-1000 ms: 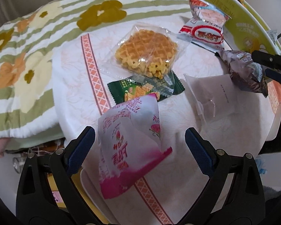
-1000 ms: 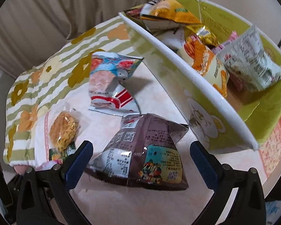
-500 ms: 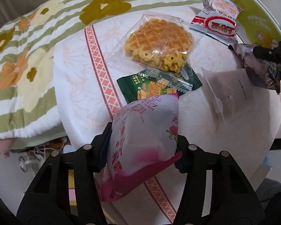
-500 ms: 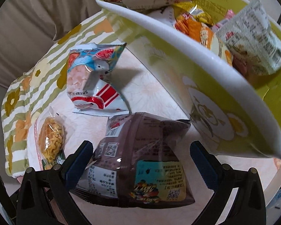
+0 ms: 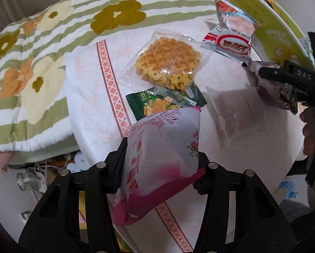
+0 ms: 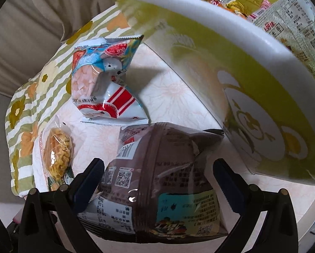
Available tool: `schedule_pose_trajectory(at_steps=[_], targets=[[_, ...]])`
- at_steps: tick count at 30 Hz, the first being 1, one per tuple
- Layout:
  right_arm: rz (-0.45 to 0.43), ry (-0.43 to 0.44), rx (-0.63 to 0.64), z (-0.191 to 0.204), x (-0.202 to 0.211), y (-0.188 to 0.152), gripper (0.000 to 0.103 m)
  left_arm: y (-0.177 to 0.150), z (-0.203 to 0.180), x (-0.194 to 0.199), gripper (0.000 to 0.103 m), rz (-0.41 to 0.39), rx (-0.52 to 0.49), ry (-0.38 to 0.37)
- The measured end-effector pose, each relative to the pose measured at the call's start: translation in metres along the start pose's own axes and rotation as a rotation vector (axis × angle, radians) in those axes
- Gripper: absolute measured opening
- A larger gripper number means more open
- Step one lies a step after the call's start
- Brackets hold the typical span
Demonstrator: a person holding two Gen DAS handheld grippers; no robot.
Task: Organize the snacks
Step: 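Grasp the pink-white strawberry pack with left tool while right tool grasps brown bag, then carry pink pack and brown bag into the yellow-green box and open both tools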
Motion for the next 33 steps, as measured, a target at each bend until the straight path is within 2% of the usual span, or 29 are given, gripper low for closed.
schedule_pose_trajectory(at_steps=[1,3,9,16,21,27,33], targets=[[0.004,0.005,-0.002,-0.001,0.000,-0.001,0.101,0.000,-0.001,0.002,0.047,-0.004,0.003,0.000],[0.015,0.028,0.011,0.001,0.000,-0.003,0.092,-0.001,-0.002,0.007,0.047,-0.009,0.009,-0.003],[-0.005,0.025,0.112,0.009,0.010,-0.009,0.079,-0.002,-0.005,0.022,0.047,-0.040,0.036,-0.005],[-0.089,0.055,0.153,0.017,0.047,-0.011,0.077,-0.003,-0.009,0.047,0.047,-0.090,0.051,-0.006],[-0.144,0.101,0.166,0.023,0.086,-0.006,0.077,0.011,-0.017,0.071,0.047,-0.153,0.045,-0.025],[-0.225,0.158,0.199,0.024,0.137,0.010,0.077,0.043,-0.042,0.104,0.047,-0.239,0.009,-0.045],[-0.318,0.197,0.211,-0.002,0.175,0.048,0.077,0.083,-0.084,0.123,0.047,-0.314,-0.029,-0.060]])
Point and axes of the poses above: each gripper's, at about its wrist camera, not at the fingertips, and x roughly against the way its jaws point, z to its left, y to its top, the point moved 1 cm from there along -x, roughly the way its jaws point, and after that the axes turned 11 degrees about -z, right-handed, at the moved point
